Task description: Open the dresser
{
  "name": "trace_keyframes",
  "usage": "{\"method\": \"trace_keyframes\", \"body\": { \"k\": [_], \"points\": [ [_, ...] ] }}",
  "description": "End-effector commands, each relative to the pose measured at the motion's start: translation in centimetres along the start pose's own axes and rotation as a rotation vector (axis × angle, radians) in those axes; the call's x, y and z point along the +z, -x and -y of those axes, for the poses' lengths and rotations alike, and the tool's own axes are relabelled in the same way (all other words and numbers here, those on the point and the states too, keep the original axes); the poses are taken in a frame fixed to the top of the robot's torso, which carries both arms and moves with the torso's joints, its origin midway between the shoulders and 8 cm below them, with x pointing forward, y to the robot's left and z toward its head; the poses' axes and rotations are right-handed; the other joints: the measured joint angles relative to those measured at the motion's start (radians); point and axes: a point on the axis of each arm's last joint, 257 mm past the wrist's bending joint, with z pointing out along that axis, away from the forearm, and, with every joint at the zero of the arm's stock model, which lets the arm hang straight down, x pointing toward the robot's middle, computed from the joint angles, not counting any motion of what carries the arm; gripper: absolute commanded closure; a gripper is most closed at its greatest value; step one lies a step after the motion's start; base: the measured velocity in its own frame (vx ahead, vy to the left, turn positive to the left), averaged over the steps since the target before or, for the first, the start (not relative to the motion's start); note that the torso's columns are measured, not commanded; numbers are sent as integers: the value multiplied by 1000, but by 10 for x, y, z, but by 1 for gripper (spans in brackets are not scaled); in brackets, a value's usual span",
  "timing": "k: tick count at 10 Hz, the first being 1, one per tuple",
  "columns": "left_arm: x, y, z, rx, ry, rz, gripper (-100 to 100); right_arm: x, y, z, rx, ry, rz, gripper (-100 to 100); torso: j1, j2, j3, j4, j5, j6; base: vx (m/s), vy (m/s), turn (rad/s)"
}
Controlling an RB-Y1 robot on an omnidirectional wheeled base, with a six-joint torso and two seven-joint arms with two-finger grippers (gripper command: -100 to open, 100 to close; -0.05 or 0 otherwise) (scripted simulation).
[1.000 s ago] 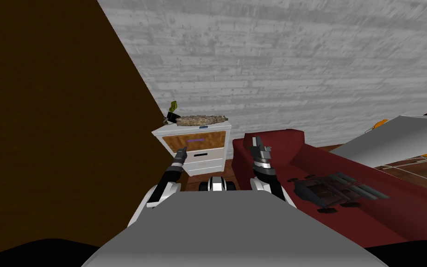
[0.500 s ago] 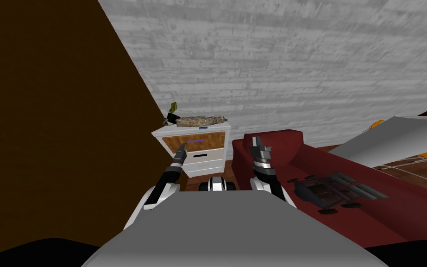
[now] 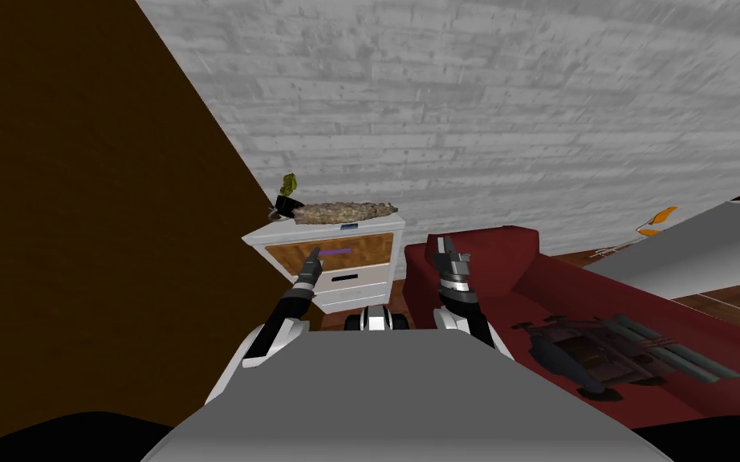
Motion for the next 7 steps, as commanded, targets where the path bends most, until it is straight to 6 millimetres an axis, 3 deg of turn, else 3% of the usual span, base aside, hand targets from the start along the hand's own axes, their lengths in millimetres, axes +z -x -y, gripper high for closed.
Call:
{"method": "trace_keyframes", "body": {
  "k": [1, 7],
  "points": [
    [-4, -1, 3, 0, -2, -4, 100, 0, 0, 0, 0, 0, 0, 0, -1, 1, 1, 1, 0, 0, -84, -21, 32],
    [-11, -5, 4, -3, 3, -17, 100, 0, 0, 0, 0, 0, 0, 0, 1, -6, -4, 0, -1, -1, -153, -20, 16]
  ]
}}
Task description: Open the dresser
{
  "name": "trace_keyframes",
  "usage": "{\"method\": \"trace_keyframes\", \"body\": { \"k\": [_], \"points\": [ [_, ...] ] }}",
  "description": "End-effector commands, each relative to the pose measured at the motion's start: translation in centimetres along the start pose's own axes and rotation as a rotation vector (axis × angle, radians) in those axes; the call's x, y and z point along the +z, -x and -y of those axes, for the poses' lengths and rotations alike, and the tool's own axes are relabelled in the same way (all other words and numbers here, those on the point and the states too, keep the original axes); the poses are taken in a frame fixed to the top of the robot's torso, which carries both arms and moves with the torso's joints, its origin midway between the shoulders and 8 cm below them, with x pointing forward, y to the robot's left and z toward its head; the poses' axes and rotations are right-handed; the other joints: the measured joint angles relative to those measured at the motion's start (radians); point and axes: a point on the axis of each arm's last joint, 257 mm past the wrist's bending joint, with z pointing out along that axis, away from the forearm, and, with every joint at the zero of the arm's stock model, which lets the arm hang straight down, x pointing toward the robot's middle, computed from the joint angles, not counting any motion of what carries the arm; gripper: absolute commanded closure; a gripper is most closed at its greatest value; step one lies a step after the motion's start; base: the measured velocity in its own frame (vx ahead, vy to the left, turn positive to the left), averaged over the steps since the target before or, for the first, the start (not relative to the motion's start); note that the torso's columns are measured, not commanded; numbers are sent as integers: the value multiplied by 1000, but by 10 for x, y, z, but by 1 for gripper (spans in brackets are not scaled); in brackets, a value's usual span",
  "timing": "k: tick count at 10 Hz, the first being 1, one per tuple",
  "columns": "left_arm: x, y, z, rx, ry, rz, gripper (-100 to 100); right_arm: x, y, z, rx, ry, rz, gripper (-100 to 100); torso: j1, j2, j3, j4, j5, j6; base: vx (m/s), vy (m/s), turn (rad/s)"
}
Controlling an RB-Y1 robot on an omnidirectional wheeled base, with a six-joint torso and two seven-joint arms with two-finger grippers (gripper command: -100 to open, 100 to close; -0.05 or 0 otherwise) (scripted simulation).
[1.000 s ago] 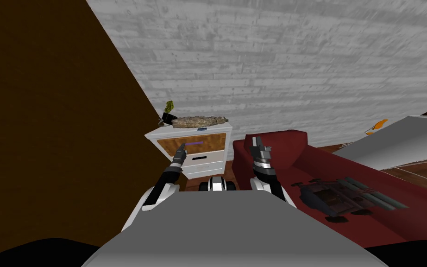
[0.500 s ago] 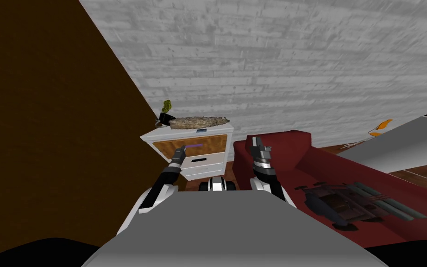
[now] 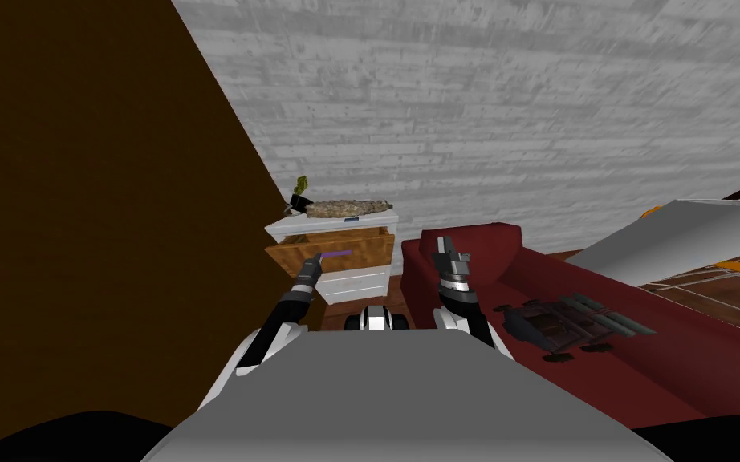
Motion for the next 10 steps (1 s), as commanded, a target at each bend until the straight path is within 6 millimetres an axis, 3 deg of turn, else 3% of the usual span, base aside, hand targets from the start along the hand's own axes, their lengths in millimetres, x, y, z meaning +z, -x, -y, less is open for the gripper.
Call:
{"method": "trace_keyframes", "body": {
  "k": [1, 2, 3, 10],
  "points": [
    [-3, -1, 1, 2, 1, -5, 100, 0, 0, 0, 0, 0, 0, 0, -2, 3, 1, -1, 0, 1, -171, -26, 35],
    [-5, -2, 1, 2, 2, -7, 100, 0, 0, 0, 0, 0, 0, 0, -2, 4, 3, -1, 1, 1, -187, -2, 15],
    [1, 1, 7, 1, -3, -4, -100, 0, 0, 0, 0, 0, 0, 0, -1, 5, 4, -1, 1, 1, -107, -3, -17],
    [27, 15, 37, 4, -5, 8, -100, 0, 0, 0, 0, 0, 0, 0, -1, 6, 4, 0, 1, 1, -21, -6, -20]
  ]
}}
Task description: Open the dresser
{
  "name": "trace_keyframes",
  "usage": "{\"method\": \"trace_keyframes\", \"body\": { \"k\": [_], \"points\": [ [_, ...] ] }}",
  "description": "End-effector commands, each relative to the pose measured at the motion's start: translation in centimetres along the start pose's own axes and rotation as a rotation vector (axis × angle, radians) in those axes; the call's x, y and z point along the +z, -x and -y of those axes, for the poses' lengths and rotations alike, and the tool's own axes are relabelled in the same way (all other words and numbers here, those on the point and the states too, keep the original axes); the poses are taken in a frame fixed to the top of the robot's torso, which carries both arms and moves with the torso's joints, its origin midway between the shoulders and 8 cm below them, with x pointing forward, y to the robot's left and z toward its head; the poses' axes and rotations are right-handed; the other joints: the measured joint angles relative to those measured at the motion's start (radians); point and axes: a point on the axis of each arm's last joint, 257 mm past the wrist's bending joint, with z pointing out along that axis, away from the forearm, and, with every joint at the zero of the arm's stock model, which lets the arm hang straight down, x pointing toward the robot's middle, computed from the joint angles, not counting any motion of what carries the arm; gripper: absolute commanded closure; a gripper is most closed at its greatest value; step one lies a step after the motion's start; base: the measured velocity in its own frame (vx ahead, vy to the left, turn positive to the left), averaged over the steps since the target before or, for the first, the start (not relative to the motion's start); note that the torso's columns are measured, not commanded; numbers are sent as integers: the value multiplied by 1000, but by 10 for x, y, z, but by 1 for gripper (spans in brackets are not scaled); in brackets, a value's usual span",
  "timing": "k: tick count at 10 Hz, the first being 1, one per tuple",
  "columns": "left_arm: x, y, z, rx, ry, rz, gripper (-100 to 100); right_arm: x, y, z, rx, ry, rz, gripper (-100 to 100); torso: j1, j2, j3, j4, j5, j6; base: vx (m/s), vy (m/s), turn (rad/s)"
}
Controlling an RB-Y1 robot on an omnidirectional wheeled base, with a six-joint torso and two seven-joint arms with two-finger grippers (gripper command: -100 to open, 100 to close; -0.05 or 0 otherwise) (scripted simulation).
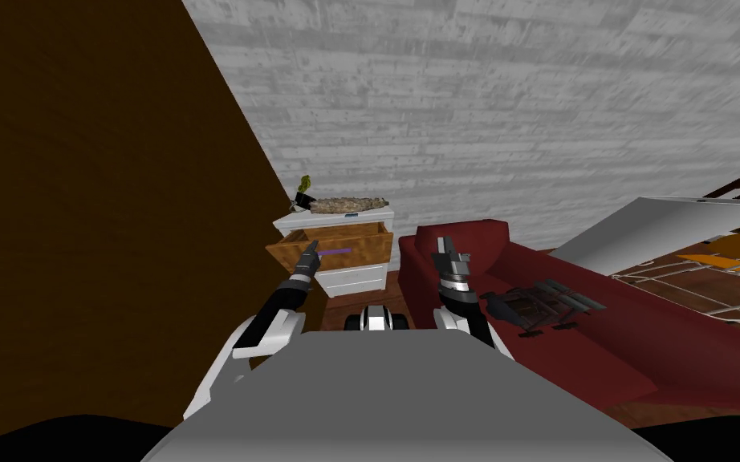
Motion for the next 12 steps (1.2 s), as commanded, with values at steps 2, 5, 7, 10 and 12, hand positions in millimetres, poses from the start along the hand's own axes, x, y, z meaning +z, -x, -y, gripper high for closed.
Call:
{"method": "trace_keyframes", "body": {
  "k": [2, 5, 7, 10, 12],
  "points": [
    [9, 6, 11, 0, 7, 6, -100, 0, 0, 0, 0, 0, 0, 0, 0, -2, -1, 0, 0, 0, -33, -5, -13],
    [16, 10, 21, -1, 8, 11, -100, 0, 0, 0, 0, 0, 0, 0, -2, 3, 1, 5, -4, -2, -33, -6, -21],
    [15, 8, 9, -5, 32, 8, 0, 0, 0, 0, 0, 0, 0, 0, -2, 3, 1, 4, -3, -1, 0, 0, 0],
    [15, 8, 4, -7, 45, 7, 0, 0, 0, 0, 0, 0, 0, 0, -1, -1, -1, 1, -1, 0, 0, 0, 0],
    [15, 8, 3, -7, 48, 7, 0, 0, 0, 0, 0, 0, 0, 0, 0, -2, -2, 0, 0, 0, 0, 0, 0]
  ]
}}
